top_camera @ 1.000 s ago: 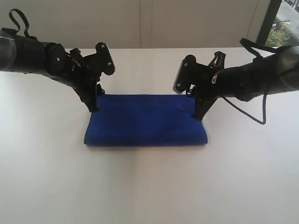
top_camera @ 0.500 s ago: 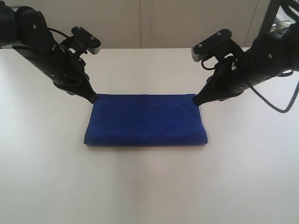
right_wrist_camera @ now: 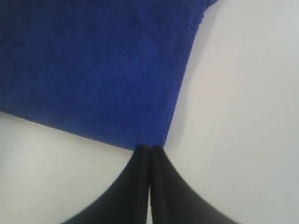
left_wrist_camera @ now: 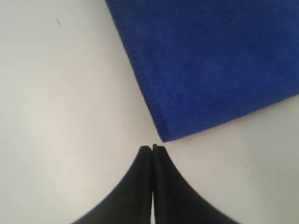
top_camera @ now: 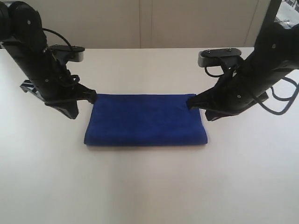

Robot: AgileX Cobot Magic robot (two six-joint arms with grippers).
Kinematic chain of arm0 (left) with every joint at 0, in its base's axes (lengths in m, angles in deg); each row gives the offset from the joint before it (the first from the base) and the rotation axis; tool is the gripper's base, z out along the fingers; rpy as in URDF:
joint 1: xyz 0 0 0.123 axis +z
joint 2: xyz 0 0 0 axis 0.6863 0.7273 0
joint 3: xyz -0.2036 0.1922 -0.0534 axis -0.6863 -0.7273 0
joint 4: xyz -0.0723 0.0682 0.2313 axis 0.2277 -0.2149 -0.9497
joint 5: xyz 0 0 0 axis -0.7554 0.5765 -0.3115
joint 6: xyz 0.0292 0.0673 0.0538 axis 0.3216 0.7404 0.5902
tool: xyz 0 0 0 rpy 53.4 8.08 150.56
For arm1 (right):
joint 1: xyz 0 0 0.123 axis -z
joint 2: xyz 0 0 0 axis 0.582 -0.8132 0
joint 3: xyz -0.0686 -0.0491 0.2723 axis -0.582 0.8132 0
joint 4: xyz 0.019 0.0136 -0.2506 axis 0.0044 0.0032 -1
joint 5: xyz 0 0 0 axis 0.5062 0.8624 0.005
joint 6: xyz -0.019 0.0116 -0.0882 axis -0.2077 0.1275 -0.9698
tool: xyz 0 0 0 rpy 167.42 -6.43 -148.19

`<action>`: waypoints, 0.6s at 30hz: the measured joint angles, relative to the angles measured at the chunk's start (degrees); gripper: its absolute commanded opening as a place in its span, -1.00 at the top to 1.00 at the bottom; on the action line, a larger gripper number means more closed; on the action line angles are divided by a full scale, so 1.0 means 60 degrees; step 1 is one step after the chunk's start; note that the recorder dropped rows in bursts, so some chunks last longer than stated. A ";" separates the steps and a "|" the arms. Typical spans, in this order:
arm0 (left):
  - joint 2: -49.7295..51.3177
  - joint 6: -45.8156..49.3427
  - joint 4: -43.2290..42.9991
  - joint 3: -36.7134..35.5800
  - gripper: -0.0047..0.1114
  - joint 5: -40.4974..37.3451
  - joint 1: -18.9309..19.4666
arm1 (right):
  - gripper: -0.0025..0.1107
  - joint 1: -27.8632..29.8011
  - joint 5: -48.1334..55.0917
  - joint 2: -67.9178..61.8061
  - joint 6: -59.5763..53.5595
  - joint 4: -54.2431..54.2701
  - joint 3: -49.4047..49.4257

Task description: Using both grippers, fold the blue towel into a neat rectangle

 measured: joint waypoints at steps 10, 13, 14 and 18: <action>-0.0941 -0.0132 -0.0061 -0.0025 0.92 -0.1994 0.2085 | 0.96 0.1431 0.1709 0.1152 0.0170 -0.0540 0.0000; -0.1878 -0.0028 -0.0061 -0.0392 0.92 -0.1930 0.2192 | 0.96 0.1506 0.1972 0.2001 0.0170 -0.0755 0.0091; -0.2189 -0.0028 -0.0019 -0.0628 0.92 -0.1839 0.2197 | 0.96 0.1506 0.1997 0.2286 0.0170 -0.0780 0.0165; -0.3911 -0.0008 0.0265 -0.1780 0.92 -0.1039 0.2197 | 0.96 0.1506 0.2094 0.4010 0.0170 -0.0818 0.0746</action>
